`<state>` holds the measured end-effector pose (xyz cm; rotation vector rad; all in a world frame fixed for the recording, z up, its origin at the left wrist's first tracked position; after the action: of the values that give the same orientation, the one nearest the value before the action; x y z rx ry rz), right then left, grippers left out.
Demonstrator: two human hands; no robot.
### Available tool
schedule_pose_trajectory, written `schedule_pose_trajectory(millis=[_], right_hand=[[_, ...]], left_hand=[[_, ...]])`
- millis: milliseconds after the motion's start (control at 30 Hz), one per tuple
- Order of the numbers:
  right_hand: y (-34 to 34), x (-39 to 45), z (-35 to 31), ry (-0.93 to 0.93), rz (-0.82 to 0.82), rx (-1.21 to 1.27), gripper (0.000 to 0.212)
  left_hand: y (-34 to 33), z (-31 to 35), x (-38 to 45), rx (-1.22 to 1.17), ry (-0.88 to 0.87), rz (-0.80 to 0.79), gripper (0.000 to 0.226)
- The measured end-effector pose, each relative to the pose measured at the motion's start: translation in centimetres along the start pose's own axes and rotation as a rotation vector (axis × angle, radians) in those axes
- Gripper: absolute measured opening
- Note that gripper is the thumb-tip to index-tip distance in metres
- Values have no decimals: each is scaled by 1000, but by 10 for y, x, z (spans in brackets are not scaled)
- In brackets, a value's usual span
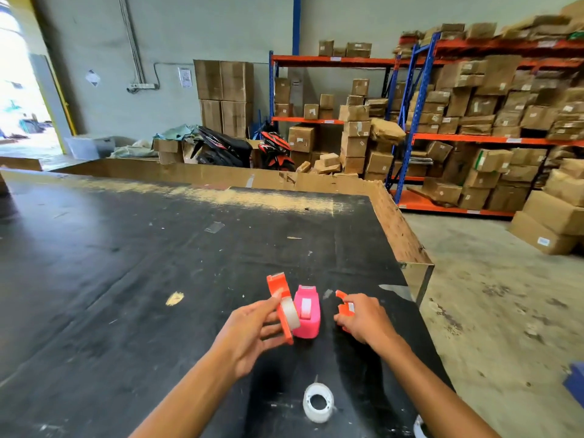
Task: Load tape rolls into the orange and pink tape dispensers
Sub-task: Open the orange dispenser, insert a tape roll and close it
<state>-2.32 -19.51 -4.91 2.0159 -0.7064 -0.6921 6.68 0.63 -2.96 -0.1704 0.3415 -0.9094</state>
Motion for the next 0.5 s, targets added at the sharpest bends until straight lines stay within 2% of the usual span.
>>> schedule_pose_trajectory(millis=[167,267,333,500], right_hand=[[-2,-15,11,42,-30,284,55],[15,-36,3,161,-11,752,40],[26,-55,-11,277,-49,919,33],[28,-93,-19,382,-83,993,29]], left_hand=[[-17,-7,3,20,26,-33,30],[-29,-13,6,27,37,-59,36],[-37,-17,8,25,43,-88,41],[-61,-22,7,35,40,-174,49]])
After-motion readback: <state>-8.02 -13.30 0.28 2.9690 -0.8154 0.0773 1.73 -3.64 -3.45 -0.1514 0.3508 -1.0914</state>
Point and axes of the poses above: each hand's wrist, its own x-axis towards the middle knuckle, its own y-axis out of the back of the hand, z = x × y, the point moved 9 cm from there along x, towards the middle knuckle, and after that the axes turned 9 degrees about -z, right-handed, at the moved point
